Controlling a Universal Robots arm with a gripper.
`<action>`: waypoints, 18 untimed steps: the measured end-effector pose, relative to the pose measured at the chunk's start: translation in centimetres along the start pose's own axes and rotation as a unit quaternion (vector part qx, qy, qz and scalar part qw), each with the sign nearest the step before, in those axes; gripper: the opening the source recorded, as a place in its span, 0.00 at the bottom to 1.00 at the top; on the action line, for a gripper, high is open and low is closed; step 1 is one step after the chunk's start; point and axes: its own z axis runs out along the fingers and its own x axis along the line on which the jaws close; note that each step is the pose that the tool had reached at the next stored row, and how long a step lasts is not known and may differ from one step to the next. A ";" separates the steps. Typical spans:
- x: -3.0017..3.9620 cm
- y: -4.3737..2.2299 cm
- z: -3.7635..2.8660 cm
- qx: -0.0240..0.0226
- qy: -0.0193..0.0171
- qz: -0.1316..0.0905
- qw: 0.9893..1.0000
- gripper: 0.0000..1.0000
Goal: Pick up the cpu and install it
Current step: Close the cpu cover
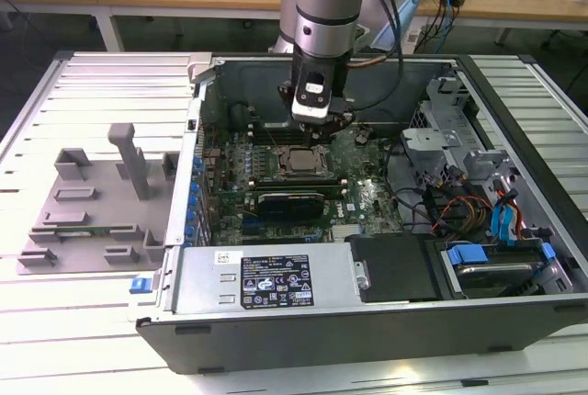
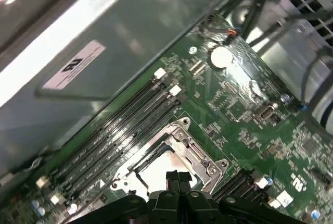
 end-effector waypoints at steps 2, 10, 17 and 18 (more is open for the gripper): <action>0.00 0.00 0.01 0.000 0.000 -0.039 0.999 0.11; 0.00 0.00 0.15 0.002 0.002 -0.160 0.987 0.11; -0.01 0.00 0.70 0.003 0.003 -0.274 0.962 0.11; 0.00 0.00 0.81 0.003 0.003 -0.290 0.957 0.11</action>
